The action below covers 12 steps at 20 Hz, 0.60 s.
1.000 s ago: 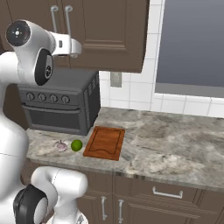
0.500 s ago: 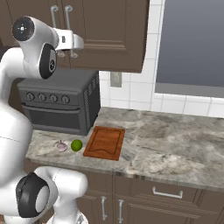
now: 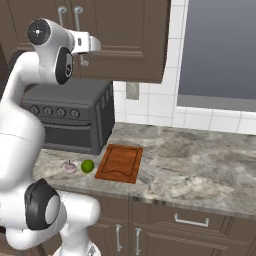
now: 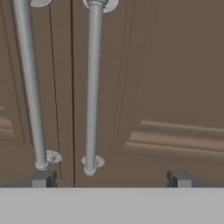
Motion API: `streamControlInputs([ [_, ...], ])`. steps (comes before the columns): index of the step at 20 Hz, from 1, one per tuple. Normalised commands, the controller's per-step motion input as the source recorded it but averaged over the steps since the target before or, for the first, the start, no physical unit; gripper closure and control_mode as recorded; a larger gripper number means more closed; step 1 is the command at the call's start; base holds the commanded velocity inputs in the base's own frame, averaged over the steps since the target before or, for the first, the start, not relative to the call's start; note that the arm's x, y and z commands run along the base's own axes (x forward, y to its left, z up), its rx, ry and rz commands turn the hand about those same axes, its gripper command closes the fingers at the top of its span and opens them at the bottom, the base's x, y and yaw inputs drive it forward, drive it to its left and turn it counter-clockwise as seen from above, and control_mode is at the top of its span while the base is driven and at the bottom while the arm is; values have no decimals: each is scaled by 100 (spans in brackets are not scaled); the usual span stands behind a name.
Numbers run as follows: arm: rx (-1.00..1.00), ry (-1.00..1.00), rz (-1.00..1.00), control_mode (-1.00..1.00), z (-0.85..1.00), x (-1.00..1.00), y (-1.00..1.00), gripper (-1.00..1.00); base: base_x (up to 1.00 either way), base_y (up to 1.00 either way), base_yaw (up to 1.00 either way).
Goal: Open the cabinet. Place the bowl and condiment on the counter. Then place the lime and garlic on the cutting board.
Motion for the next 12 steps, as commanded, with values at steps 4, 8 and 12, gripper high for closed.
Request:
streamControlInputs([
  [4, -2, -7, 0, -100, -2, 49, 0, -100, 0, 0, 0],
  [8, -2, -7, 0, -100, -7, 52, 0, -100, 0, 0, 0],
  [12, -2, -5, 0, -100, -12, 52, 0, -100, 0, 0, 0],
])
